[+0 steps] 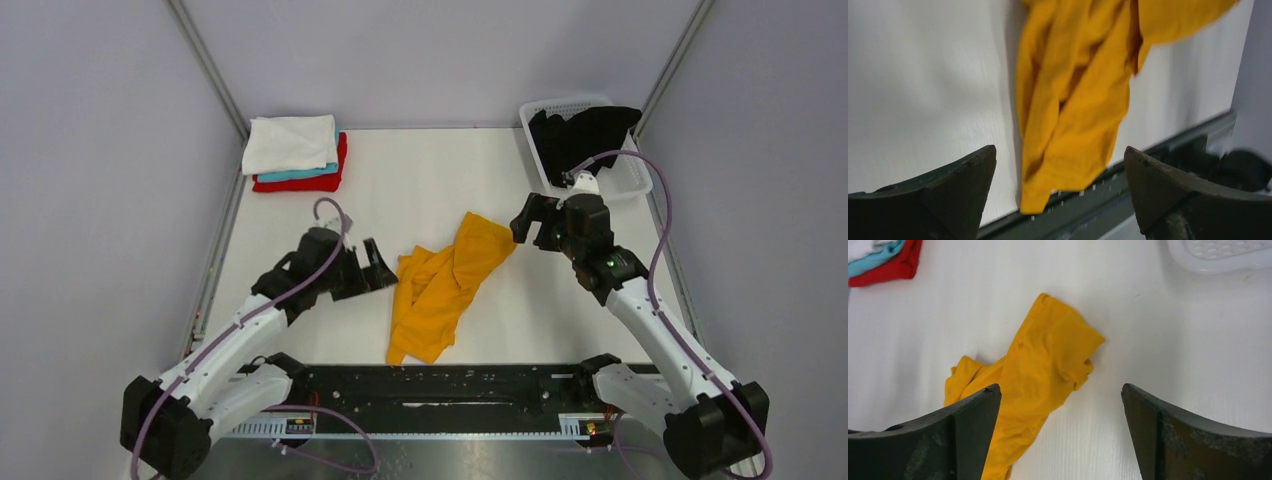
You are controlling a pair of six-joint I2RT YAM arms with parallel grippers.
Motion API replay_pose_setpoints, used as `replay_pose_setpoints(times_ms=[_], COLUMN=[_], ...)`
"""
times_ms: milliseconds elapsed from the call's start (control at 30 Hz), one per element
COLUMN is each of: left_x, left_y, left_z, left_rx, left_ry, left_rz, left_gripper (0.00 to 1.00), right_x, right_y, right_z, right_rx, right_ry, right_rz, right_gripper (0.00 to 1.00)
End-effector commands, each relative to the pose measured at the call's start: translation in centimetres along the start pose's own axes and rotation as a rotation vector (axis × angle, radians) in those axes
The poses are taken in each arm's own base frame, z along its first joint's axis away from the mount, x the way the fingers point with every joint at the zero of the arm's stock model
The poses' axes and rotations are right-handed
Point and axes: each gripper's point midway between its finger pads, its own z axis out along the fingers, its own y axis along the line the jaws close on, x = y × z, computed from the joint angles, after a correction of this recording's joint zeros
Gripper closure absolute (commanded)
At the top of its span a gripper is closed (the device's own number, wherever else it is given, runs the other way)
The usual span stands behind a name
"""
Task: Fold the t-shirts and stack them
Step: Move the tshirt to the center of the board, then flatten out the tshirt
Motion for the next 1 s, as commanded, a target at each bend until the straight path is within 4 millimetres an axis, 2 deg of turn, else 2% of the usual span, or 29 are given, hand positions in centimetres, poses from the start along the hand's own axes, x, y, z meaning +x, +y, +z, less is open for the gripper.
replay_pose_setpoints(times_ms=[0, 67, 133, 267, 400, 500, 567, 733, 800, 867, 967], left_x=[8.4, 10.9, 12.5, 15.1, 16.5, 16.5, 16.2, 14.9, 14.2, 13.4, 12.3], left_y=[-0.5, 0.6, 0.7, -0.2, -0.5, -0.7, -0.6, -0.1, -0.2, -0.4, -0.7], left_z=[-0.5, 0.0, 0.2, 1.0, 1.9, 2.5, 2.9, 4.5, 5.1, 5.5, 5.4], left_rx=[0.038, 0.003, -0.002, 0.023, 0.021, 0.022, 0.006, -0.062, -0.083, -0.097, -0.096], left_ry=[0.241, 0.306, 0.361, 0.436, 0.489, 0.481, 0.464, 0.398, 0.37, 0.34, 0.282], left_rz=[0.041, 0.034, 0.043, 0.074, 0.081, 0.083, 0.089, 0.113, 0.118, 0.118, 0.126], left_gripper=[0.01, 0.01, 0.02, 0.05, 0.23, 0.38, 0.44, 0.66, 0.79, 1.0, 1.0], right_x=[2.3, 3.5, 4.3, 5.8, 6.7, 7.6, 8.4, 9.7, 10.1, 10.5, 11.1], right_y=[1.7, 4.1, 5.6, 5.8, 5.9, 6.0, 6.2, 6.7, 7.1, 7.5, 7.9], right_z=[-1.4, -1.5, -1.2, 0.3, 1.4, 2.1, 2.5, 3.4, 4.0, 4.6, 6.2], right_rx=[-0.134, -0.291, -0.373, -0.367, -0.351, -0.32, -0.289, -0.172, -0.127, -0.08, -0.015], right_ry=[0.071, 0.105, 0.126, 0.189, 0.229, 0.26, 0.286, 0.311, 0.313, 0.312, 0.318], right_rz=[-0.041, -0.035, -0.009, 0.015, 0.021, 0.004, -0.038, -0.167, -0.21, -0.258, -0.31], right_gripper=[0.01, 0.01, 0.0, 0.01, 0.0, 0.0, 0.0, 0.03, 0.06, 0.08, 0.12])
